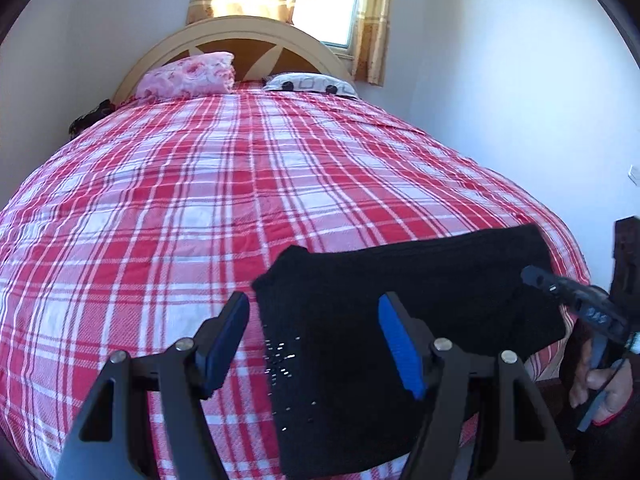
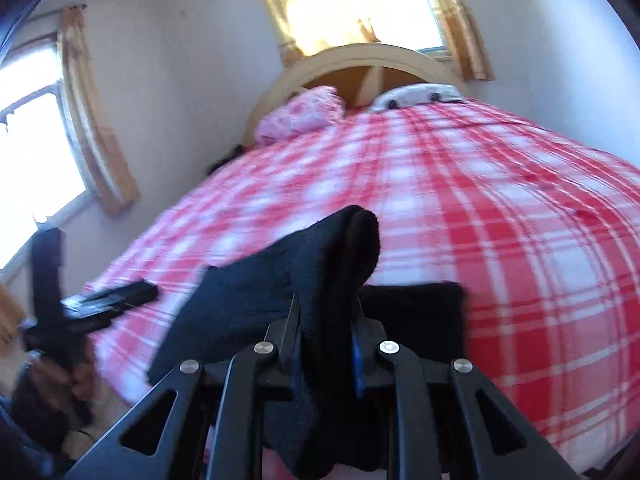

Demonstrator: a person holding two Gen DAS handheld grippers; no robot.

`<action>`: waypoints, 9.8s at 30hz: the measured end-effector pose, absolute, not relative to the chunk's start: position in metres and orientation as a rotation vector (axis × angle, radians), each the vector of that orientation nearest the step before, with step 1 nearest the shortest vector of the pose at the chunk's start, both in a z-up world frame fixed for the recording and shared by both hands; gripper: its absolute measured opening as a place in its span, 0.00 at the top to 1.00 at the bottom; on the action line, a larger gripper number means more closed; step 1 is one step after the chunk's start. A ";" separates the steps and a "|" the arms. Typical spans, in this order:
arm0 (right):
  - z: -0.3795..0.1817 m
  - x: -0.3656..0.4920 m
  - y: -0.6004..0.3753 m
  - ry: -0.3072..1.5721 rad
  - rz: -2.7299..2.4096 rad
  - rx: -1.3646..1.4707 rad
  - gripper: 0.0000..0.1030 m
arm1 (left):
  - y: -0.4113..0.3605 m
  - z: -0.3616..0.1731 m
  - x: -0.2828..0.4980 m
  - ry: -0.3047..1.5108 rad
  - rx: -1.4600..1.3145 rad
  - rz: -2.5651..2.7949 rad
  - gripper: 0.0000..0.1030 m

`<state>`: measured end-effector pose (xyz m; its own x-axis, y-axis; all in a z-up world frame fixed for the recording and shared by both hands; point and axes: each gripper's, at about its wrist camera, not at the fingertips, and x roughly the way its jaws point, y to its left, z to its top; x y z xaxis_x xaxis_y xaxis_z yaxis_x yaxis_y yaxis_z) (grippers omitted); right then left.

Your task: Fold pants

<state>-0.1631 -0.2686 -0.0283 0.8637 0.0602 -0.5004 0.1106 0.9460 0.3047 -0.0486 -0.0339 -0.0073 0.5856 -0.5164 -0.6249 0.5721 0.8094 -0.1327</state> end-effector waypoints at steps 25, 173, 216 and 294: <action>-0.070 -0.200 -0.238 0.639 -0.062 0.257 0.58 | -0.086 -0.043 -0.029 0.788 0.207 -0.562 0.07; -0.060 -0.245 -0.264 0.534 -0.269 0.428 0.58 | -0.054 -0.029 -0.088 0.690 0.339 -0.490 0.00; -0.070 0.038 -0.107 0.891 0.158 0.015 0.56 | 0.002 -0.065 -0.131 0.815 0.303 -0.590 0.78; -0.094 -0.218 -0.294 0.594 -0.137 0.762 0.22 | -0.043 -0.067 -0.025 0.987 0.049 -0.523 0.01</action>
